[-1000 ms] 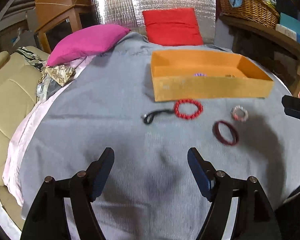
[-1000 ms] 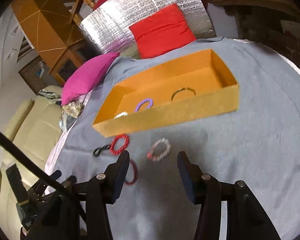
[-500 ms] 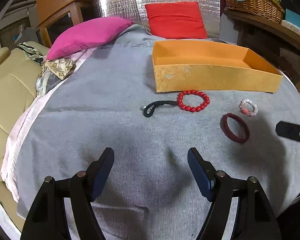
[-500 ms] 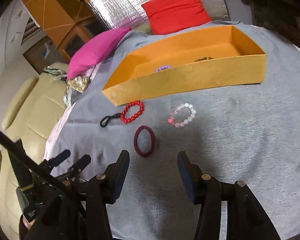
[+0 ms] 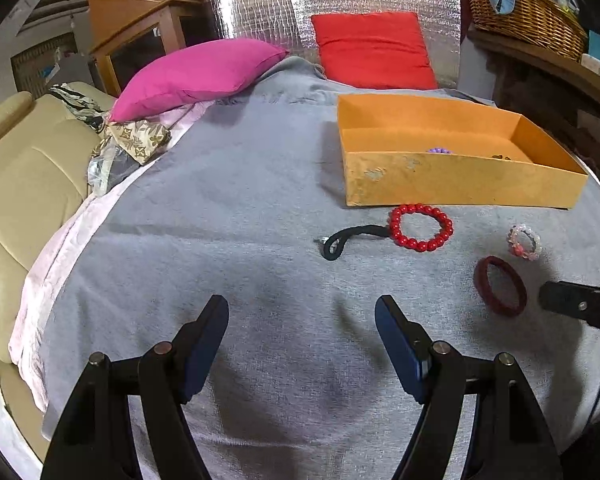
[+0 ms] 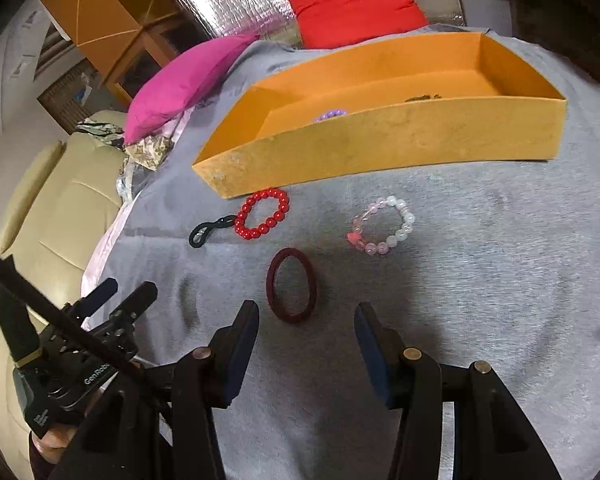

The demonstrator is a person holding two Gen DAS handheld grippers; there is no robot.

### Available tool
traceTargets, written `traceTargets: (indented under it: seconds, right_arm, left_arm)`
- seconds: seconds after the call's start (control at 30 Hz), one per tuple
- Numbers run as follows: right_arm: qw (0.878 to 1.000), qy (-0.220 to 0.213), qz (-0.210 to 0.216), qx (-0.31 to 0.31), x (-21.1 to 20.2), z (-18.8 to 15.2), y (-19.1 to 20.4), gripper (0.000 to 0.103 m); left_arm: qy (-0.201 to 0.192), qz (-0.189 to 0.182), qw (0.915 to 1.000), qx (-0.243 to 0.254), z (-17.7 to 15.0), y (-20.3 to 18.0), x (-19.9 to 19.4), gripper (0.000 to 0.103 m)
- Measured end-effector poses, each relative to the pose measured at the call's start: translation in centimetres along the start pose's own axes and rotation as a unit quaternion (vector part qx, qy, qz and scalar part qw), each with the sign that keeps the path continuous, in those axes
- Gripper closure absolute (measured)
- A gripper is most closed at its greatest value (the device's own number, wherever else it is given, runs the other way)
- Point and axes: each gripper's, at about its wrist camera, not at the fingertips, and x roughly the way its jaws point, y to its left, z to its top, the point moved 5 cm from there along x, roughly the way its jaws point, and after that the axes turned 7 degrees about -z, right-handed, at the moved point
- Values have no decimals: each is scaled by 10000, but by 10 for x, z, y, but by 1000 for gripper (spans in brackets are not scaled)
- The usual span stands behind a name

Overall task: Organize jewelry
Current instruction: 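Withdraw both tools from the box back over the cloth, then grasp the maroon band with the right tool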

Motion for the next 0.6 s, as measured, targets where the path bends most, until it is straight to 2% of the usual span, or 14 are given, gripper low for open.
traceTargets:
  seconds: [0.3,0.6]
  right_arm:
    - [9991,231,-181,-305,29,-4,20,49]
    - [9967,-24,-407,-702,44,-3,34,49]
  left_arm:
    - [-23,-33,10000,42,-1,3,-2,27]
    - [-17,9,10000,49,-3,5,-3,27]
